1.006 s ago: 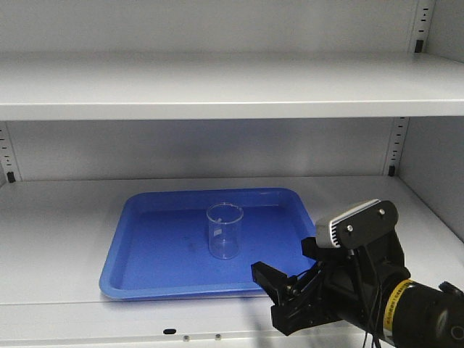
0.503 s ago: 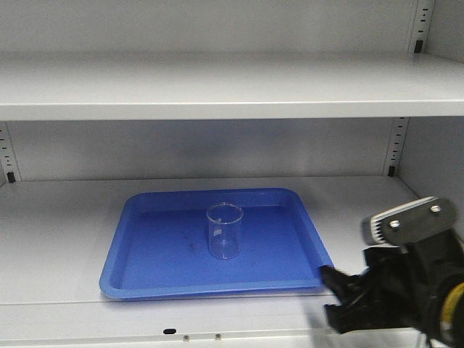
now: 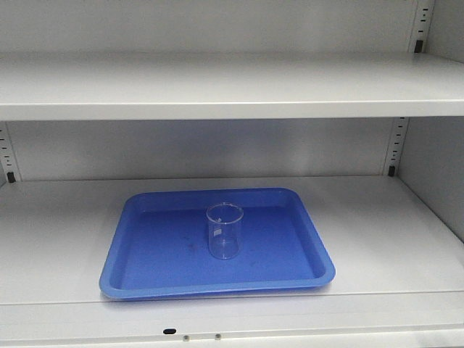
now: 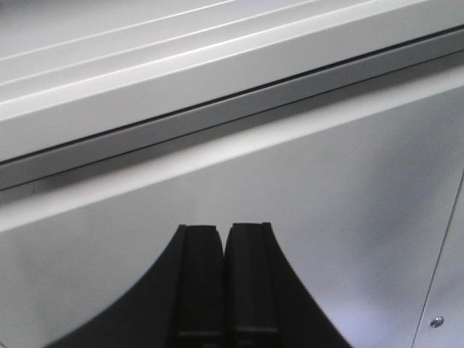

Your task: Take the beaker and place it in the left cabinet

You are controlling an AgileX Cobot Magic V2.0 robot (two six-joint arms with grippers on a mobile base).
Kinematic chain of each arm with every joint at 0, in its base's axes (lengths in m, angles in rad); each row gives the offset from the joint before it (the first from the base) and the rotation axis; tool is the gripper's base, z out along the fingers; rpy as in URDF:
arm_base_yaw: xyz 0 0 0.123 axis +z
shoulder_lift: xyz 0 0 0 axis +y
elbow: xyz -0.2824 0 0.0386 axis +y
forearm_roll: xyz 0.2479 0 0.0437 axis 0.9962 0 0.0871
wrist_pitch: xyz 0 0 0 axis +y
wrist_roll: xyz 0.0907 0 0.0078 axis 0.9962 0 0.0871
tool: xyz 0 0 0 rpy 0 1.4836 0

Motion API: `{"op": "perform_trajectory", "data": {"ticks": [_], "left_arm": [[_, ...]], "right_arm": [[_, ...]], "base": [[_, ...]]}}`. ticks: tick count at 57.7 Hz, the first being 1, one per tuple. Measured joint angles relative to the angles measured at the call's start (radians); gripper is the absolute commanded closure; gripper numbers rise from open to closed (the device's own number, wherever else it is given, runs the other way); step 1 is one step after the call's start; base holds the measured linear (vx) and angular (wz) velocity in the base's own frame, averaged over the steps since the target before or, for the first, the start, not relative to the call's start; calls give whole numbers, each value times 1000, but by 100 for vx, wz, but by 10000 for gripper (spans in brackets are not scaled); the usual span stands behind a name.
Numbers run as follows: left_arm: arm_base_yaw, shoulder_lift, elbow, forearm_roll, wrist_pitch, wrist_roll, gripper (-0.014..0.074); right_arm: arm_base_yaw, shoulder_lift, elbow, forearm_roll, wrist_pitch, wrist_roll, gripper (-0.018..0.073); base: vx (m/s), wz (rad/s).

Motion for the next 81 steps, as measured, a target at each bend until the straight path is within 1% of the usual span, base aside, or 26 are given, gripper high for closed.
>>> {"op": "perform_trajectory", "data": {"ticks": [7, 15, 20, 25, 34, 81], "left_arm": [[0, 0, 0, 0, 0, 0, 603], [0, 0, 0, 0, 0, 0, 603], [0, 0, 0, 0, 0, 0, 603], [0, 0, 0, 0, 0, 0, 603], [0, 0, 0, 0, 0, 0, 603], [0, 0, 0, 0, 0, 0, 603]], "right_arm": [[-38, -183, 161, 1, -25, -1, 573], [-87, -410, 321, 2, -19, -2, 570], [-116, -529, 349, 2, 42, -2, 568], [-138, -599, 351, 2, 96, -2, 568], [-144, -610, 351, 2, 128, -2, 568], [-144, -610, 351, 2, 135, -2, 568]], "base": [[0, 0], [0, 0], [0, 0], [0, 0], [0, 1], [0, 0]]}}
